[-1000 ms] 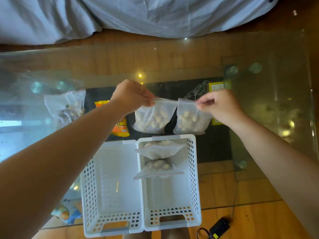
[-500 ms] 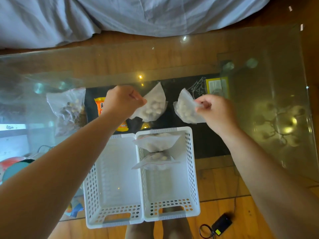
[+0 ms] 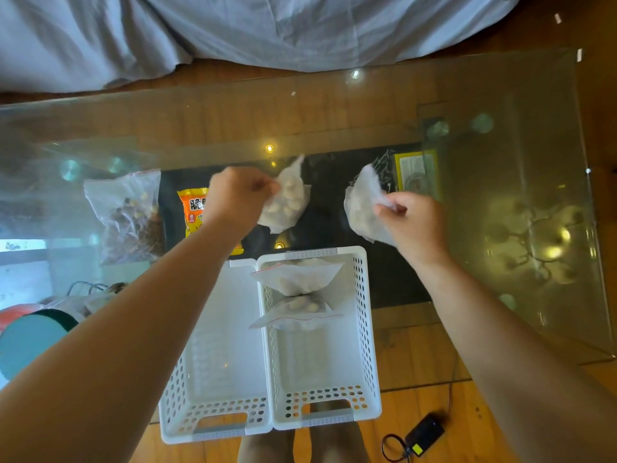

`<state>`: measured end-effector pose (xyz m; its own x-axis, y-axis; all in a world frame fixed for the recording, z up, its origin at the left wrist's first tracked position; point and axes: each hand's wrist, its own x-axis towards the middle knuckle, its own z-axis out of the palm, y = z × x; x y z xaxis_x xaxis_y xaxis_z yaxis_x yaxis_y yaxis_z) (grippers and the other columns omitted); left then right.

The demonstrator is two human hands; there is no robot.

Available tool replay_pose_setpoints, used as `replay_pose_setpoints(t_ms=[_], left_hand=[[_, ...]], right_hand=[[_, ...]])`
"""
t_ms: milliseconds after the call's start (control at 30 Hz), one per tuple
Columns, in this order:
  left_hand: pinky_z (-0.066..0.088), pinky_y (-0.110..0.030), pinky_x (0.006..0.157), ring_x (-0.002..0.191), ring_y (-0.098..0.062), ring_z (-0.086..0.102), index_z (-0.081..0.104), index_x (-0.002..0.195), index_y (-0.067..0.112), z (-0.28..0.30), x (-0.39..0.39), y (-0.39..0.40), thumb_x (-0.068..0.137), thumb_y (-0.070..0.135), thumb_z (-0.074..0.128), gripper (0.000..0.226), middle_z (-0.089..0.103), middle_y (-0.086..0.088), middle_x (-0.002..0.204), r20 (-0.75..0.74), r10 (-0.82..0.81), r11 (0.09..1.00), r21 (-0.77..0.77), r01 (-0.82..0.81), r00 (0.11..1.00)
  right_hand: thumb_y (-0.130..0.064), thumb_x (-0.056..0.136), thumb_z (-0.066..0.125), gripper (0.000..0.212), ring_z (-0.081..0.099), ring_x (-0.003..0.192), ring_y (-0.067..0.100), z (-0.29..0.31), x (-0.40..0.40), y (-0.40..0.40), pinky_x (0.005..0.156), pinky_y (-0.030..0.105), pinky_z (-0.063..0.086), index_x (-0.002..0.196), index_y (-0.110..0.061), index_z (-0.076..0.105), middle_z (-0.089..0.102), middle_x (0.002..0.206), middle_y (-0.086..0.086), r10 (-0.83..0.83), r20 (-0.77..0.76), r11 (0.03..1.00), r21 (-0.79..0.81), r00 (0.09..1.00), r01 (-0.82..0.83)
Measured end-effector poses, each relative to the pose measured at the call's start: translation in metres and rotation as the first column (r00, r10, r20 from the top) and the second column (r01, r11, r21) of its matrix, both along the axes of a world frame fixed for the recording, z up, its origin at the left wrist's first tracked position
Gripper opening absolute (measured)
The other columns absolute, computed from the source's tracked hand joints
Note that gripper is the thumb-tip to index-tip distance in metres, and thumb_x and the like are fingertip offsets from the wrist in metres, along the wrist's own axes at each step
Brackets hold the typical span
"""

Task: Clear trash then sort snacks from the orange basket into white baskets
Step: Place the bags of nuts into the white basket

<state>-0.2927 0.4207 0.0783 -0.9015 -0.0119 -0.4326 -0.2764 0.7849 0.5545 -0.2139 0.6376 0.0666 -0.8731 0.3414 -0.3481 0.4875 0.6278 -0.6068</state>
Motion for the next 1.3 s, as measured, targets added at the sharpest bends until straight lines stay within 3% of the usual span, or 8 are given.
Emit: replay_pose_setpoints(t_ms=[267,400,567,767,867,1033,1167,1300], left_hand=[[0.032,0.0,0.049,0.059,-0.004,0.051,0.074,0.092,0.014,0.006,0.014,0.006,0.087,0.026,0.061,0.018,0.064,0.002,0.077,-0.093,-0.123,0.992,0.011,0.125,0.988],[0.032,-0.009,0.045,0.065,-0.011,0.05,0.067,0.11,0.014,0.002,0.012,0.004,0.087,0.03,0.062,0.029,0.058,0.003,0.087,0.034,-0.202,0.977,-0.059,0.203,0.979],[0.036,-0.021,0.054,0.066,-0.027,0.055,0.075,0.089,0.003,0.008,0.01,0.01,0.091,0.025,0.056,0.029,0.068,-0.017,0.075,-0.067,-0.12,0.992,-0.051,0.117,0.991],[0.043,-0.017,0.061,0.086,-0.019,0.06,0.067,0.113,0.013,0.003,0.004,0.014,0.09,0.03,0.056,0.03,0.068,-0.009,0.109,0.115,-0.178,0.98,-0.07,0.187,0.977],[0.036,-0.024,0.058,0.071,-0.02,0.051,0.067,0.106,0.006,0.0,0.001,0.011,0.095,0.027,0.047,0.031,0.062,-0.01,0.084,0.159,-0.208,0.964,-0.134,0.23,0.965],[0.025,-0.026,0.05,0.067,-0.026,0.041,0.068,0.093,0.001,0.014,0.009,0.009,0.097,0.014,0.044,0.027,0.047,-0.007,0.065,-0.016,-0.204,0.961,-0.195,0.197,0.979],[0.031,-0.029,0.061,0.077,-0.035,0.053,0.066,0.116,0.016,0.046,0.021,-0.001,0.096,0.017,0.046,0.028,0.068,-0.018,0.091,-0.165,-0.345,0.925,-0.226,0.305,0.924],[0.038,-0.03,0.062,0.076,-0.033,0.061,0.068,0.114,0.023,0.091,0.041,-0.017,0.094,0.019,0.05,0.028,0.072,-0.012,0.089,-0.32,-0.411,0.911,-0.177,0.372,0.854]], right_hand=[[-0.022,0.085,0.061,0.014,0.058,0.064,0.01,0.017,0.007,-0.008,0.053,0.018,0.04,0.089,-0.014,0.071,0.066,0.075,-0.002,-0.03,-0.142,0.997,0.062,0.989,0.04],[-0.023,0.086,0.061,0.011,0.057,0.068,0.014,0.008,0.004,-0.003,0.056,0.02,0.042,0.09,-0.016,0.069,0.066,0.079,-0.001,0.124,0.052,0.986,0.108,0.991,-0.129],[-0.02,0.086,0.06,0.012,0.052,0.058,0.004,0.011,0.0,0.002,0.05,0.012,0.028,0.079,-0.016,0.069,0.063,0.071,-0.002,0.085,-0.029,0.99,0.115,0.996,-0.081],[-0.021,0.082,0.062,0.018,0.052,0.067,0.007,0.003,0.0,0.008,0.051,0.016,0.031,0.099,-0.022,0.067,0.059,0.083,-0.007,0.106,0.065,0.988,0.103,0.992,-0.112],[-0.025,0.088,0.058,0.009,0.049,0.061,0.01,-0.006,-0.001,0.007,0.049,0.012,0.028,0.089,-0.019,0.065,0.053,0.068,-0.005,0.155,0.135,0.982,0.091,0.979,-0.168],[-0.025,0.096,0.048,0.033,0.036,0.051,0.002,-0.005,0.01,0.005,0.042,0.002,0.028,0.064,-0.017,0.051,0.039,0.053,-0.011,0.108,0.021,0.994,0.012,0.994,-0.108],[-0.024,0.096,0.046,0.033,0.055,0.084,0.014,0.011,0.026,0.006,0.059,0.007,0.031,0.113,-0.002,0.065,0.066,0.094,0.01,0.06,-0.02,0.997,-0.038,0.998,-0.061],[-0.021,0.096,0.048,0.031,0.062,0.101,0.021,0.046,0.05,0.007,0.067,0.002,0.037,0.12,-0.006,0.062,0.068,0.113,0.01,0.019,-0.141,1.0,0.017,0.99,-0.016]])
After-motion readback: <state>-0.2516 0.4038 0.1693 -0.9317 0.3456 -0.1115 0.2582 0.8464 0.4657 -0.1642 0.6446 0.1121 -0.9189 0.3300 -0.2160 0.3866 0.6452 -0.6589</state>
